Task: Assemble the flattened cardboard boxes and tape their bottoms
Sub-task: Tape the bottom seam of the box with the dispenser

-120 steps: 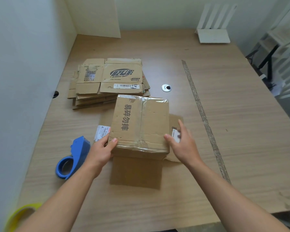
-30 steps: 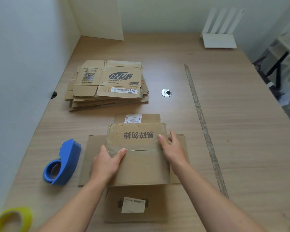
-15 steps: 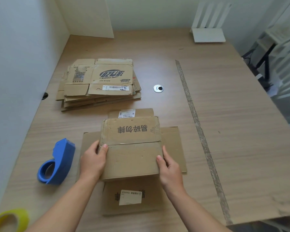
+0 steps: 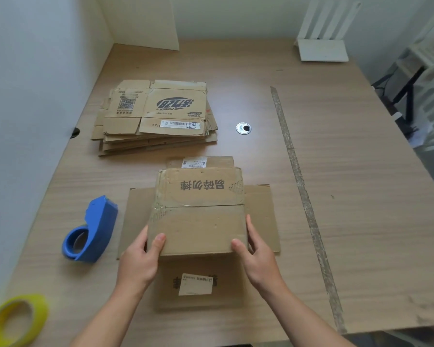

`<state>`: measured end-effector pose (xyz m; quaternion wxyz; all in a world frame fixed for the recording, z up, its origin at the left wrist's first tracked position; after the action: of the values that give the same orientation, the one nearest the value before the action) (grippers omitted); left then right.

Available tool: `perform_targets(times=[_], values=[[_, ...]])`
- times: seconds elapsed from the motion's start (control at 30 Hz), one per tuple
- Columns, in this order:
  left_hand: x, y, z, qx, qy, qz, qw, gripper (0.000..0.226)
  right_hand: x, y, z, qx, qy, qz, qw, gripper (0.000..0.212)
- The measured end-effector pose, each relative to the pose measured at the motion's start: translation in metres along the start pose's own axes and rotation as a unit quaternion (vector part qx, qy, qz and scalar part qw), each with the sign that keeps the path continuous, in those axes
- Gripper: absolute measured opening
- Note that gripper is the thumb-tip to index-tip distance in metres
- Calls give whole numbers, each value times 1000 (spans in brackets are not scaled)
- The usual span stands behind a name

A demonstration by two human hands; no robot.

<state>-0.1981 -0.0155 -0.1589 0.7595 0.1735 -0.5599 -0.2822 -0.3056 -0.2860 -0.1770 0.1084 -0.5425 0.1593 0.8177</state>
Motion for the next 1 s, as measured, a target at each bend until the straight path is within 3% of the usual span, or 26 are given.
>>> perform_targets(times=[0.23, 0.33, 0.37, 0.47, 0.53, 0.6, 0.73, 0.87, 1.0], values=[[-6, 8, -12, -15, 27, 27, 999, 30, 5, 7, -12, 36, -27, -57, 997, 54], [8, 13, -18, -21, 29, -41, 999, 18, -3, 10, -18, 40, -33, -29, 998, 53], [16, 16, -22, -20, 30, -73, 997, 22, -7, 12, -22, 44, -36, -9, 998, 55], [41, 15, -41, -30, 37, -117, 992, 72, -22, 12, -45, 58, -57, 76, 994, 75], [59, 5, -55, -33, 38, -110, 993, 75, -35, 6, -64, 63, -61, 110, 990, 82], [70, -7, -64, -23, 54, -111, 992, 82, -46, -2, -80, 68, -54, 108, 990, 75], [69, -20, -64, 23, 84, -146, 985, 121, -53, -8, -90, 84, -41, 128, 987, 64], [64, -22, -70, 27, 69, -156, 985, 111, -51, -3, -90, 98, -29, 145, 984, 65], [66, -18, -75, 18, 58, -139, 988, 80, -54, -1, -92, 99, -21, 129, 986, 56]])
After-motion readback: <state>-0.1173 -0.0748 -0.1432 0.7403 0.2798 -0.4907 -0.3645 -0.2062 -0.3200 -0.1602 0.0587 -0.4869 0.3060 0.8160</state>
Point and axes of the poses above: each hand's wrist, its own z-axis away from the middle knuckle, its own y-axis out of the back of the hand, x = y × z, the point moved 10 cm from there along -z, towards the middle knuckle, and after that the axes turned 3 degrees about -z, right-handed, at the moved point
